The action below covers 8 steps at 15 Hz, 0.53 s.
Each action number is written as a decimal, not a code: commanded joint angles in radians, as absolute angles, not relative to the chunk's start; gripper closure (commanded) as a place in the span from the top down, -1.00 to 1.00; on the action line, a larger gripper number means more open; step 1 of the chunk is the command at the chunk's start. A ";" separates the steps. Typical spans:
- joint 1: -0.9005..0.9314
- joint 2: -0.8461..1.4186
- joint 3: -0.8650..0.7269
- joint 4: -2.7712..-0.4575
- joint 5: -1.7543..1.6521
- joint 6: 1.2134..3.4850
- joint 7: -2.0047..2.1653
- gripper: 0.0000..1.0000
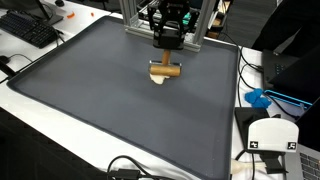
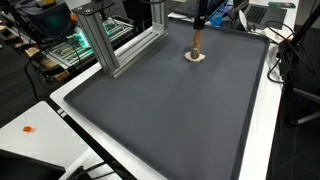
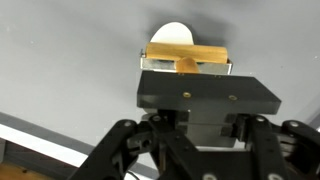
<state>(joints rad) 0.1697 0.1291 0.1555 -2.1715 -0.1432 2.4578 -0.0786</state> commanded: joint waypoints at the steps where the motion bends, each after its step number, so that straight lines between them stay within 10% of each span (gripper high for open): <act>1: 0.162 0.156 0.156 -2.164 -0.134 2.489 -0.118 -0.30; 8: 0.165 0.170 0.160 -2.186 -0.129 2.561 -0.118 -0.30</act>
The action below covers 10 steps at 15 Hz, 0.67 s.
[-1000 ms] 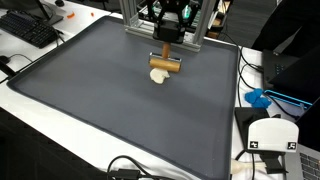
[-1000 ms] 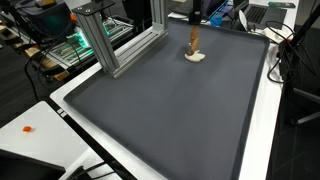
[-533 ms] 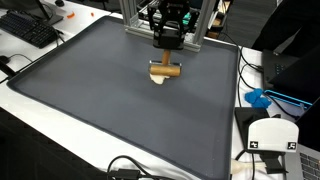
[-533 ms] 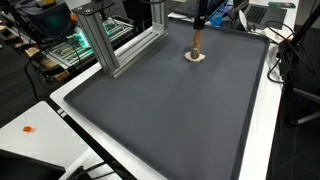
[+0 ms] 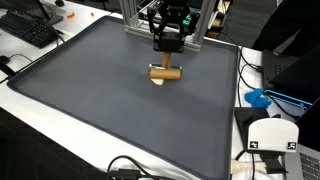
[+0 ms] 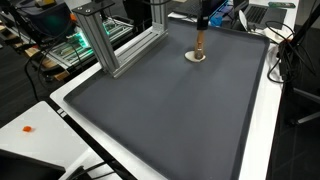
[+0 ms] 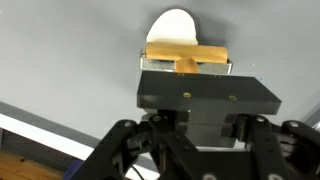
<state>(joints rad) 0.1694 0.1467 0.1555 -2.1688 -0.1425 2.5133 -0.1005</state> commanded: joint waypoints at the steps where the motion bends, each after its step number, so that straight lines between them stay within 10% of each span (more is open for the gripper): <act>1: 0.165 0.171 0.160 -2.188 -0.125 2.570 -0.119 -0.30; 10: 0.169 0.181 0.158 -2.178 -0.132 2.640 -0.095 -0.30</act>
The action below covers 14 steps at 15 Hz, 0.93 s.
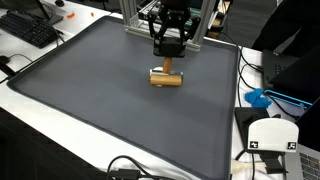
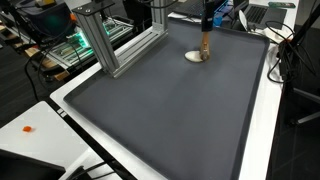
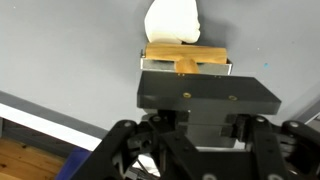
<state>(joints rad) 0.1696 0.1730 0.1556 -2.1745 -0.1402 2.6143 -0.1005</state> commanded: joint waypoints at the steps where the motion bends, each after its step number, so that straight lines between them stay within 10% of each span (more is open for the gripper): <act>1: 0.169 0.180 0.156 -2.176 -0.133 2.639 -0.091 -0.30; 14: 0.164 0.127 0.146 -2.171 -0.140 2.441 -0.068 -0.30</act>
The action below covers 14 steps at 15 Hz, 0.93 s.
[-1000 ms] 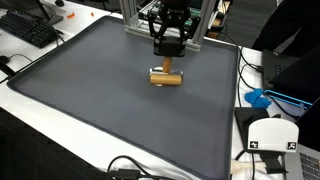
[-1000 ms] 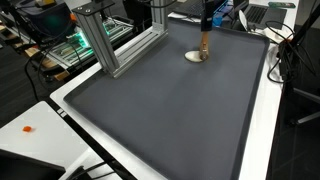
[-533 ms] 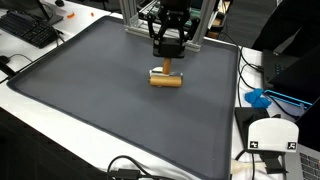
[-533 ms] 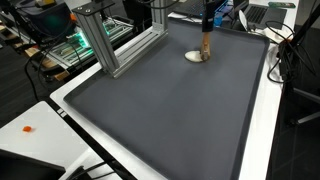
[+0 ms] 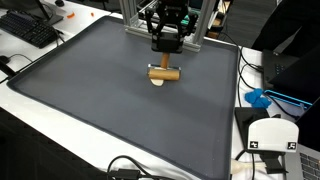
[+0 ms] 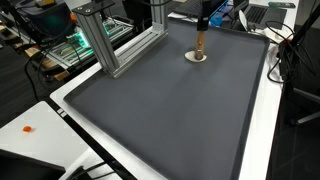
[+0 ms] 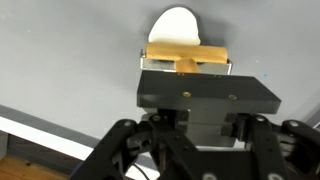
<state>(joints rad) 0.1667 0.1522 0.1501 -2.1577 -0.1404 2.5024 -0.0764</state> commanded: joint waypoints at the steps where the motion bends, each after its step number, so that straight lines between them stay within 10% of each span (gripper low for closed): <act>1: 0.163 0.124 0.147 -2.172 -0.139 2.426 -0.070 -0.30; 14: 0.164 0.119 0.152 -2.172 -0.132 2.400 -0.067 -0.30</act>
